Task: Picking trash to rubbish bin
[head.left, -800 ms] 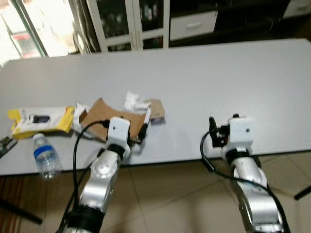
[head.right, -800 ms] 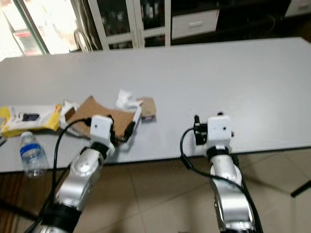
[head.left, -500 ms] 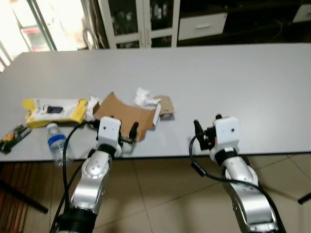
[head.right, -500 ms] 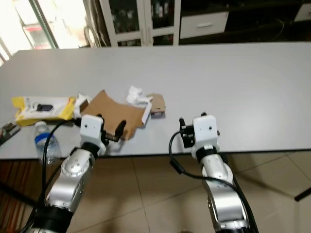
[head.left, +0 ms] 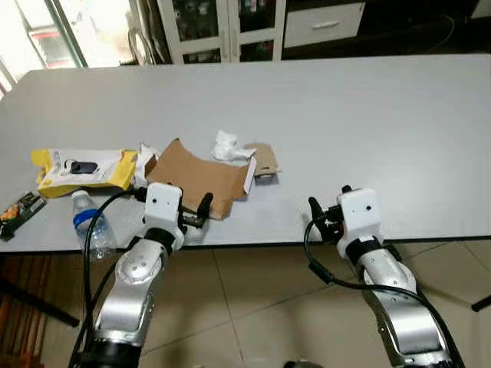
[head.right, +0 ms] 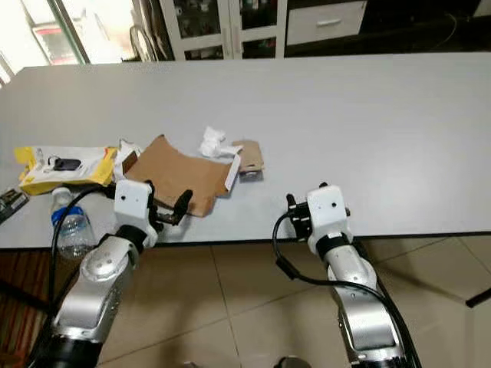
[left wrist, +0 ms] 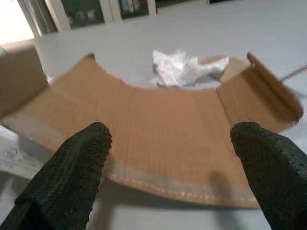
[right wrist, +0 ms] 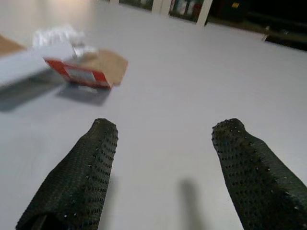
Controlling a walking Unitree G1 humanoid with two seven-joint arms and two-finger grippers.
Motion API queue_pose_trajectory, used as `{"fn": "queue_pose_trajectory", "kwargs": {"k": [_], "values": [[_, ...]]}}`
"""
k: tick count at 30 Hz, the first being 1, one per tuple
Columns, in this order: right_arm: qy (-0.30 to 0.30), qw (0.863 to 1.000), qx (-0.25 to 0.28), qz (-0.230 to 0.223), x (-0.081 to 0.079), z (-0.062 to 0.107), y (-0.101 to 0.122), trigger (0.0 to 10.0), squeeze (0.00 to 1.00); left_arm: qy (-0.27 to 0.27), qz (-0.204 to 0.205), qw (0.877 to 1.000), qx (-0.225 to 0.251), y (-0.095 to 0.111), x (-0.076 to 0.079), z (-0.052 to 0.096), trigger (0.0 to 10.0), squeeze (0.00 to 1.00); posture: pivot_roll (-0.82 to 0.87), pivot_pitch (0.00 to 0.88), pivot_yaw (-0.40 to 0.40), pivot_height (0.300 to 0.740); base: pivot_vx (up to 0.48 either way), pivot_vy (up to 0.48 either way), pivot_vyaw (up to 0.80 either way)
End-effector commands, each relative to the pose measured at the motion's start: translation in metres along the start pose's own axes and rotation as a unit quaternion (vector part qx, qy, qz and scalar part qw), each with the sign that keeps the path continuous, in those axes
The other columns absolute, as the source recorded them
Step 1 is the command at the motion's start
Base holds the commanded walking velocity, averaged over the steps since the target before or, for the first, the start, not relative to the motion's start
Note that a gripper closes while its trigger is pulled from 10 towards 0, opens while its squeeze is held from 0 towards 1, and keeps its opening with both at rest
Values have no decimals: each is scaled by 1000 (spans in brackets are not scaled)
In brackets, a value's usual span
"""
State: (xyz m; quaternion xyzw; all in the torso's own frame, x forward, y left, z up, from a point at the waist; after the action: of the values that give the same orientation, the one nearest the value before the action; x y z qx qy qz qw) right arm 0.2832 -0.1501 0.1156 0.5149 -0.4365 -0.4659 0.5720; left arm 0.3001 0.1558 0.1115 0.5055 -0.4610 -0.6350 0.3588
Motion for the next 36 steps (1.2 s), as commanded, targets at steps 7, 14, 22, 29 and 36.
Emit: {"fn": "queue_pose_trajectory", "kwargs": {"k": [7,14,22,29,36], "values": [[37,998,-15,42,3,-4,0,10000,0,-21,-8,1000,-16,1,-13,20,10000,0,69,213,76,740,0,0,0],[49,996,-16,71,13,-16,4,10000,0,-125,9,992,4,20,-11,42,10000,0,131,233,70,740,0,0,0],[62,995,-12,76,6,-22,6,10000,0,-120,-8,992,22,41,-22,35,10000,0,147,226,66,740,0,0,0],[67,995,-14,67,-2,-18,0,10000,0,-100,-5,995,5,37,-23,34,10000,0,139,228,70,740,0,0,0],[63,996,-11,62,2,-17,0,10000,0,-105,-1,994,-6,37,-20,34,10000,0,133,236,71,740,0,0,0]]}}
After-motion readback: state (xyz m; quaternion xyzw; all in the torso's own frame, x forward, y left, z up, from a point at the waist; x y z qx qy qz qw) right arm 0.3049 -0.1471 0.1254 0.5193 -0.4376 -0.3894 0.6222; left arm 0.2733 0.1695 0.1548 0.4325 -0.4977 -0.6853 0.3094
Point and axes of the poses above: a point about 5 cm out from each wrist's last joint towards the gripper, its own z axis pointing back from the gripper into the wrist, its own y axis along the axis of the wrist's last joint, x = y × z, the point moved 1 cm from there along -z, pointing out of the wrist towards the gripper, and after that the axes turned 12 degrees about -z, right-handed, at the moved point
